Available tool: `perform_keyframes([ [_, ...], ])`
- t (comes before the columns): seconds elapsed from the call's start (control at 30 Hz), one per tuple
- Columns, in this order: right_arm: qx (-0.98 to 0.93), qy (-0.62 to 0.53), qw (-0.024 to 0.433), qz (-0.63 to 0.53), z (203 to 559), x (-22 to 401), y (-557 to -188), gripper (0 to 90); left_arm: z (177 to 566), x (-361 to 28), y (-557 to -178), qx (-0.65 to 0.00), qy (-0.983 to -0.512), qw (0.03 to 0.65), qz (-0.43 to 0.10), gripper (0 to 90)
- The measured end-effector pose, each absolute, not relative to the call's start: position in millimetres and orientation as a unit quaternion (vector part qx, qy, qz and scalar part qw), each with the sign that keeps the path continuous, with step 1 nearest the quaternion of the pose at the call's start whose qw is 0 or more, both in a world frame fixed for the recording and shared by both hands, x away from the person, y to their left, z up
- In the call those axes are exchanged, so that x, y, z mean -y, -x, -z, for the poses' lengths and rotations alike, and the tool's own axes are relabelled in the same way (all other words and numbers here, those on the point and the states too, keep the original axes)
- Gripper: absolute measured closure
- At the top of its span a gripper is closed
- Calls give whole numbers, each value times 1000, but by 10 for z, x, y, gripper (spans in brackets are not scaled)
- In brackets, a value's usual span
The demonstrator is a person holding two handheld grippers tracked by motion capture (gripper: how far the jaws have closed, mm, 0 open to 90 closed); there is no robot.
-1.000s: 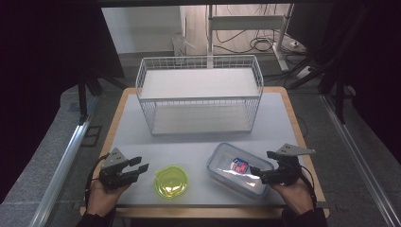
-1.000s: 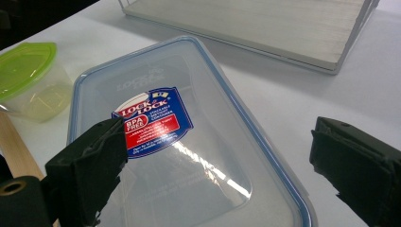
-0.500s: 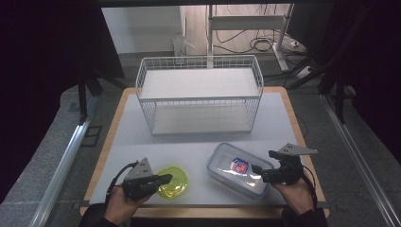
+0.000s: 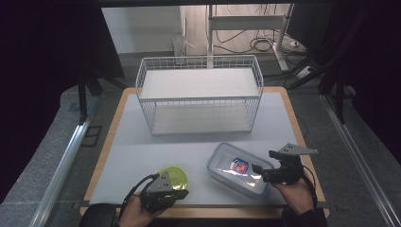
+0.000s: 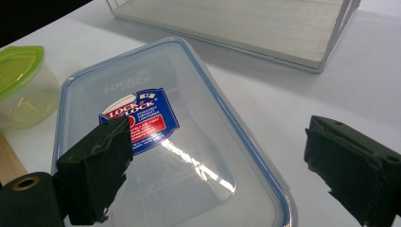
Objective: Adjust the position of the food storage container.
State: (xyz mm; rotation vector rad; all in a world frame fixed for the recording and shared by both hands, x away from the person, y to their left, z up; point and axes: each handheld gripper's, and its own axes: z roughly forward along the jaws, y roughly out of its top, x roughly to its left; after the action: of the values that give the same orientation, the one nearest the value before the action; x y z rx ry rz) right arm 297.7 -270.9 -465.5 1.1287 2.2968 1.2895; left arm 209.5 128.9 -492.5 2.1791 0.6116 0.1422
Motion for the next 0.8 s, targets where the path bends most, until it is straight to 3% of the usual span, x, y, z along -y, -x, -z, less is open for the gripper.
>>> perform_keyframes([
  [0.8, -798, -388, 136, -442, 4673, 2706, -2985, 113, 5005, -1547, -2375, -308, -857, 406, -70, 899],
])
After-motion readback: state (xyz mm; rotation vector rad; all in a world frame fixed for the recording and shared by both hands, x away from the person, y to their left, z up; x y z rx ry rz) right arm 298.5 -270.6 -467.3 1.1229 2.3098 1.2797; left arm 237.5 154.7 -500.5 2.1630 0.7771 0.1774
